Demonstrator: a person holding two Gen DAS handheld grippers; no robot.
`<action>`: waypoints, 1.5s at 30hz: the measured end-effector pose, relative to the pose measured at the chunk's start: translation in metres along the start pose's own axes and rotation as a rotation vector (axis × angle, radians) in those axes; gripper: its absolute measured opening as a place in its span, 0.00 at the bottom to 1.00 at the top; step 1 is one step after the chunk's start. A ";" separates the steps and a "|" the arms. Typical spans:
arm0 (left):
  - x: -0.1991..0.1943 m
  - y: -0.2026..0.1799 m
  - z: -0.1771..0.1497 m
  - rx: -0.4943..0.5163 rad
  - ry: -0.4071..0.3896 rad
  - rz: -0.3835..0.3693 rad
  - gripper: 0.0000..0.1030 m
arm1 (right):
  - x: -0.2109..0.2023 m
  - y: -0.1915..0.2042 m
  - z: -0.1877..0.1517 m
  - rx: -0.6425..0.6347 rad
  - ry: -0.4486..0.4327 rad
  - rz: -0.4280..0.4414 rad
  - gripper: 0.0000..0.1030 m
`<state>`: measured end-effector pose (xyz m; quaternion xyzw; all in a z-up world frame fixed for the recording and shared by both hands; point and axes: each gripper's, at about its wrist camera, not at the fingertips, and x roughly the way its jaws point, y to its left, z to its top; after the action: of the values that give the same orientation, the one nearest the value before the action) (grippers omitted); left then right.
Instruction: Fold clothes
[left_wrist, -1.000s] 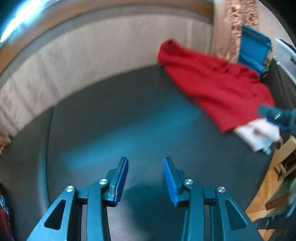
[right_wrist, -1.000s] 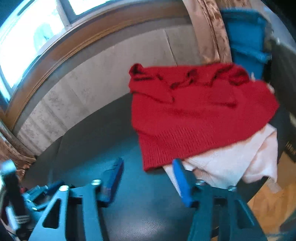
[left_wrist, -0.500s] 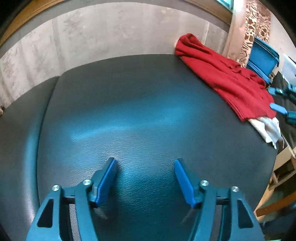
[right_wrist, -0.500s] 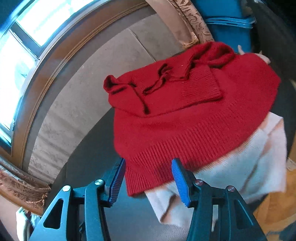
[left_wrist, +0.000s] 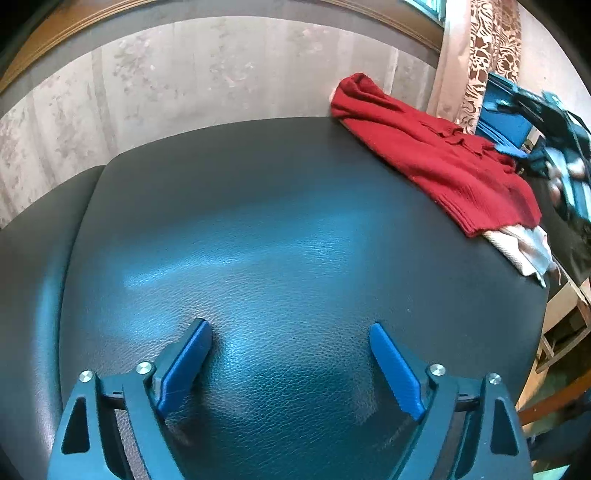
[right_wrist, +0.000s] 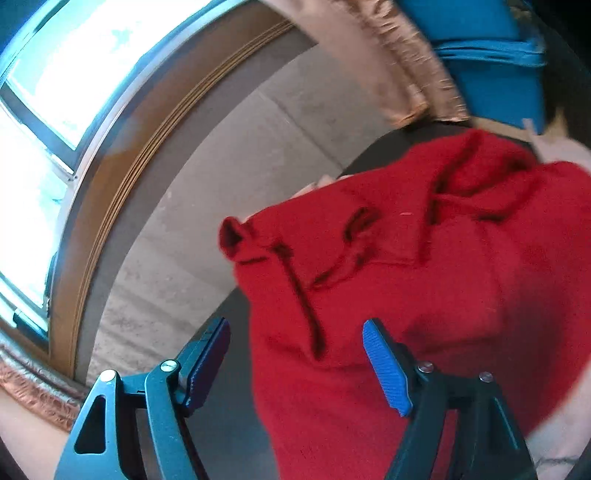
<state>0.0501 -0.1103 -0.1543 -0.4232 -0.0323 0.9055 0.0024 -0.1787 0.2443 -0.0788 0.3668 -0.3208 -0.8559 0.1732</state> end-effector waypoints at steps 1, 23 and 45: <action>0.000 0.000 0.000 0.005 0.001 -0.003 0.91 | 0.008 0.002 0.003 0.003 0.005 0.007 0.74; 0.001 -0.002 -0.003 0.035 -0.001 -0.017 0.98 | 0.155 0.044 0.025 -0.207 0.167 -0.161 0.59; -0.012 0.010 0.000 0.005 0.037 -0.001 0.73 | 0.095 0.143 -0.088 -0.047 0.386 0.653 0.08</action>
<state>0.0580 -0.1205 -0.1455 -0.4397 -0.0305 0.8976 0.0047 -0.1687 0.0517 -0.0775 0.3957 -0.3625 -0.6780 0.5023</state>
